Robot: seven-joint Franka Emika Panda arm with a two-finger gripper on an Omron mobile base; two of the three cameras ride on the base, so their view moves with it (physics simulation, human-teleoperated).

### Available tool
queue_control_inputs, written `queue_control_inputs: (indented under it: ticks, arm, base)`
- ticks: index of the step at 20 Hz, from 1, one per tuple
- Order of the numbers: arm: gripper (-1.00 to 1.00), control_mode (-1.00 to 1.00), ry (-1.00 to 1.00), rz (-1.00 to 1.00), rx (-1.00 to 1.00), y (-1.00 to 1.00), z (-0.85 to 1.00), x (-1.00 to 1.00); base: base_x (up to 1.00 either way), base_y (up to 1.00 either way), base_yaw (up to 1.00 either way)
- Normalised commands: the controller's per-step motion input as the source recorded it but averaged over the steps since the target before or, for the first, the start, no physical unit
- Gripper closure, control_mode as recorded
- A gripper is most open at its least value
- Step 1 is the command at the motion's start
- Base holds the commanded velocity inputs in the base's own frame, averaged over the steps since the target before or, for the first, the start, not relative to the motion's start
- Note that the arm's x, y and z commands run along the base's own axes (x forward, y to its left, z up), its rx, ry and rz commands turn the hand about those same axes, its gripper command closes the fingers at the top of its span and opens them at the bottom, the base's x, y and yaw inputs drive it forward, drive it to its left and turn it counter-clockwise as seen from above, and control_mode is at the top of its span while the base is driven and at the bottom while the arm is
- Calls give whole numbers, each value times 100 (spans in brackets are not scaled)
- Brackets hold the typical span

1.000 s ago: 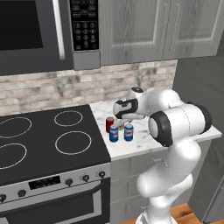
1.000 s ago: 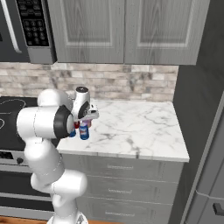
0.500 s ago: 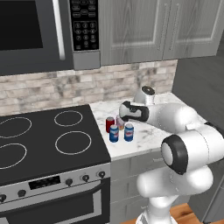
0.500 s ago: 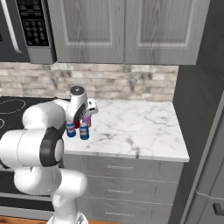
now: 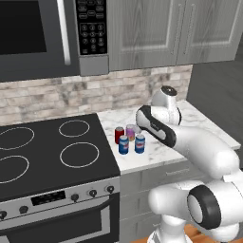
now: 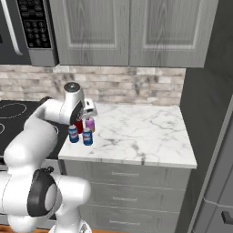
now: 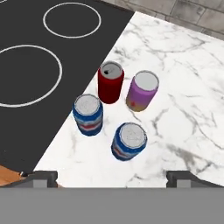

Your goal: Four empty soda cans are scattered around the kitchen. Gather all the cans and cluster them next to the stove for recycling.

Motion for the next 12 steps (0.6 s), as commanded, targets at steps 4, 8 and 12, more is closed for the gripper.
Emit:
queue_control_inputs:
  ticks: [4,8,12]
  arm:
    - [-100,-100,2,0,0,-9,45,-84]
    - [-100,-100,-1,0,1,-18,44,-99]
    - [-100,-100,-10,0,3,-19,26,-100]
  base:
    - [0,0,0]
    - [0,0,0]
    - [0,0,0]
